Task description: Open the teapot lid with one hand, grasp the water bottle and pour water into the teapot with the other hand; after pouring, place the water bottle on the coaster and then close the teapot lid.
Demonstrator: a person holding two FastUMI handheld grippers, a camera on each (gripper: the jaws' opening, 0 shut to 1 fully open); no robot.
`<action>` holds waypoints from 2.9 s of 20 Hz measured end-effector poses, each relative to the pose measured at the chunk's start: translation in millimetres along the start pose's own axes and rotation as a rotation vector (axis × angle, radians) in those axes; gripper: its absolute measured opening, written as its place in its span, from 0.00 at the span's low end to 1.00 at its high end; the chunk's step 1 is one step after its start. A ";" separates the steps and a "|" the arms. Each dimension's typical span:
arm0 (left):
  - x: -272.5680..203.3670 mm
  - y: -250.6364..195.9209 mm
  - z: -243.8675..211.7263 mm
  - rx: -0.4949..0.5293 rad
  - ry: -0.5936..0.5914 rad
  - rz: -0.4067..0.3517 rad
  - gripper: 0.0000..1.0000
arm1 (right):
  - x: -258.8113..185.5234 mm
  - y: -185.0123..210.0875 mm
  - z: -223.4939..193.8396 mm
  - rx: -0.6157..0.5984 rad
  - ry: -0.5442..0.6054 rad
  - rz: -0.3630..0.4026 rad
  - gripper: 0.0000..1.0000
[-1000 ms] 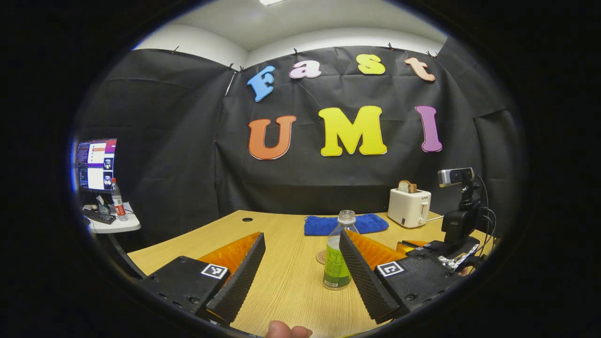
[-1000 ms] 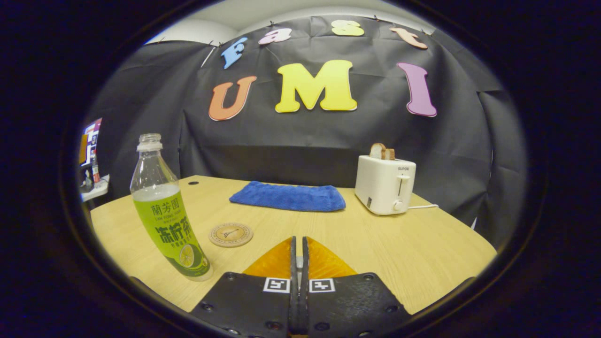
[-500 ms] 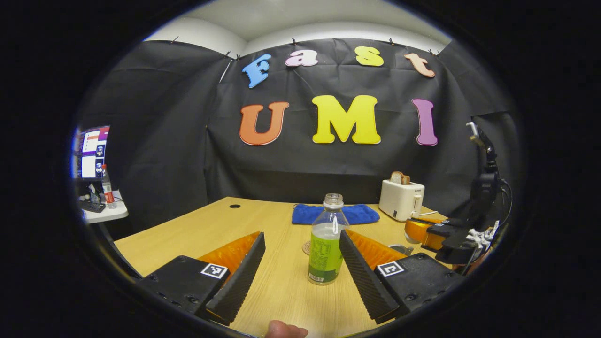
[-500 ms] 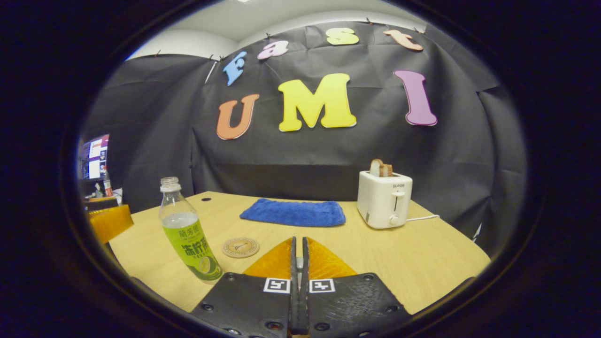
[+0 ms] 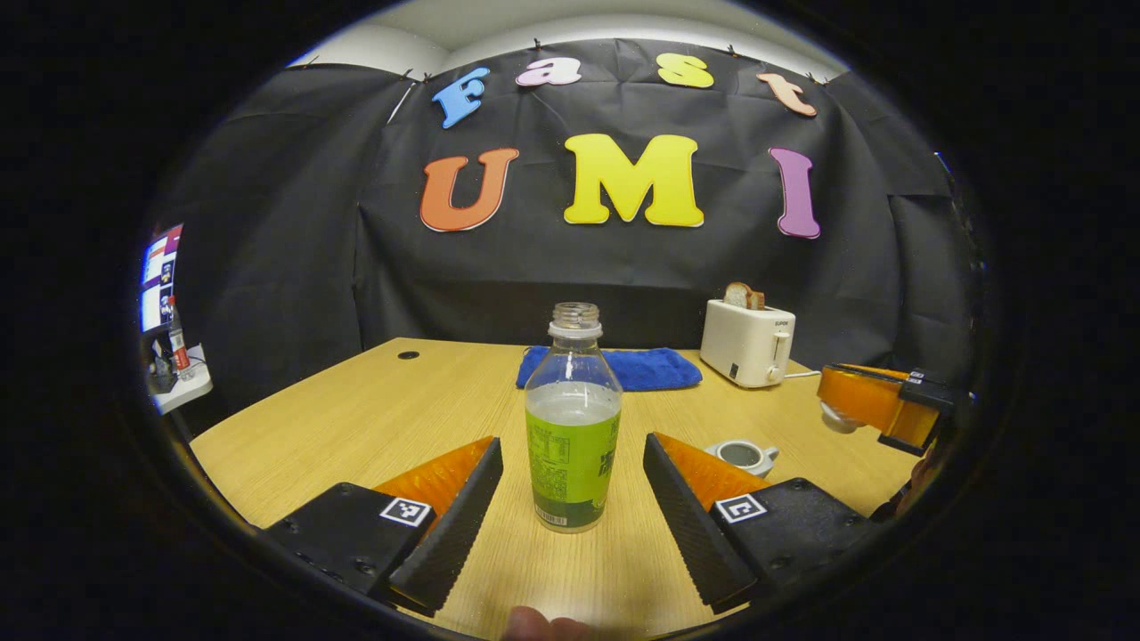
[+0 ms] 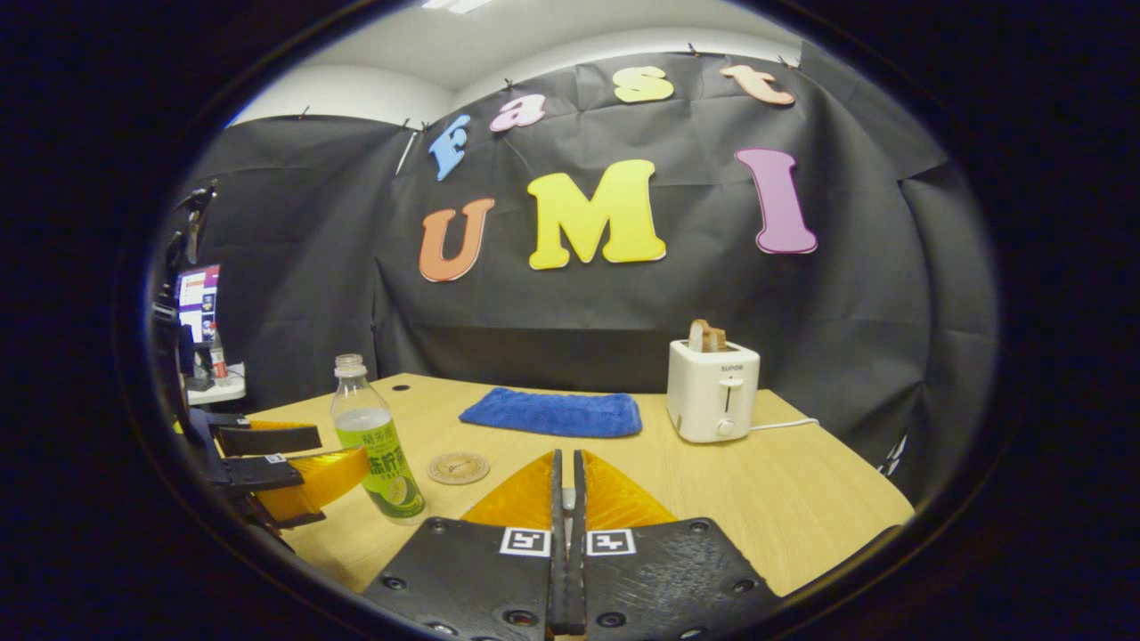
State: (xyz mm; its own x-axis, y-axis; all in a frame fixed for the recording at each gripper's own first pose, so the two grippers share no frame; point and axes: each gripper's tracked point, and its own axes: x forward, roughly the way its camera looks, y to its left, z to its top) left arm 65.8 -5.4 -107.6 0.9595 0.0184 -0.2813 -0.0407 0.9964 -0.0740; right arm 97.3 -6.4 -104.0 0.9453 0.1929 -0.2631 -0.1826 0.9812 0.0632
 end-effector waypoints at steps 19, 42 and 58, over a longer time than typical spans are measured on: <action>28.5 1.1 -25.8 0.084 0.086 0.026 0.77 | -12.8 -37.4 -17.9 0.017 0.028 -0.036 0.00; 12.8 20.4 13.6 1.307 0.295 0.089 0.71 | -19.6 -81.7 -42.8 -0.023 0.054 -0.048 0.00; 29.3 -12.8 17.6 1.903 0.309 0.091 0.71 | -34.0 -107.9 -46.3 -0.001 0.042 -0.077 0.00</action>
State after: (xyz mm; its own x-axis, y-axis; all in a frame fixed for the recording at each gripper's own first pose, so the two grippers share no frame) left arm 99.4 -16.2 -98.1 0.8887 0.2668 -0.3729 0.4353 -0.2353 0.8690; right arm 72.3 -118.2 -146.5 0.9445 0.1169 -0.3070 -0.1097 0.9931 0.0407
